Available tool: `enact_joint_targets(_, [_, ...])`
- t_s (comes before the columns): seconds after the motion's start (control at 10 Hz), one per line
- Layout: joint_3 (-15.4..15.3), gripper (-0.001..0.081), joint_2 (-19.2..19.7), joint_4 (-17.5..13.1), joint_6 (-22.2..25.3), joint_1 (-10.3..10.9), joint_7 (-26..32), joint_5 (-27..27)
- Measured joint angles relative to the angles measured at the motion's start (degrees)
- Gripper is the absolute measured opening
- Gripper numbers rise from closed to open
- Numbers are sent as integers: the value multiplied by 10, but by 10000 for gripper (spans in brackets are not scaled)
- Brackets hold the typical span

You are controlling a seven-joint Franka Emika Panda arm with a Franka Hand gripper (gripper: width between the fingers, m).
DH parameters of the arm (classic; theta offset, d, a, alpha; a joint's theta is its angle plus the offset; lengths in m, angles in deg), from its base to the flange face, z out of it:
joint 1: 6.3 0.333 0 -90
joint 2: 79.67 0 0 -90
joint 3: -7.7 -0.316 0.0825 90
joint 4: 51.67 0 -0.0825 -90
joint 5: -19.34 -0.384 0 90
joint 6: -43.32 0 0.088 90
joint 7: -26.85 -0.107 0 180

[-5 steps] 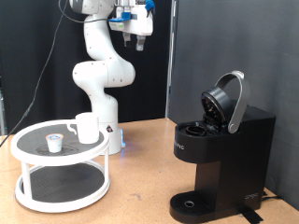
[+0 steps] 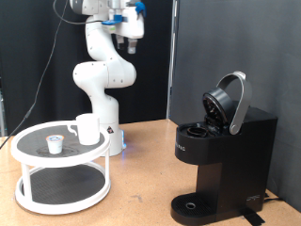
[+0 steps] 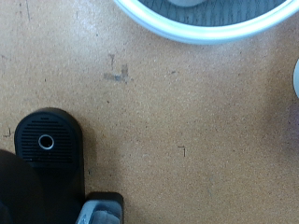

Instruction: Make a cup of coffee with the keurig machine

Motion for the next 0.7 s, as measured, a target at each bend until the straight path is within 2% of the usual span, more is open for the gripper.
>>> enact_joint_targets(0.2, [34,734,-11,4,2,-14,23,9])
enact_joint_targets(0.5, [43,734,-18,7,2,-17,34,10])
enact_joint_targets(0.7, [61,734,-18,7,2,-19,57,23])
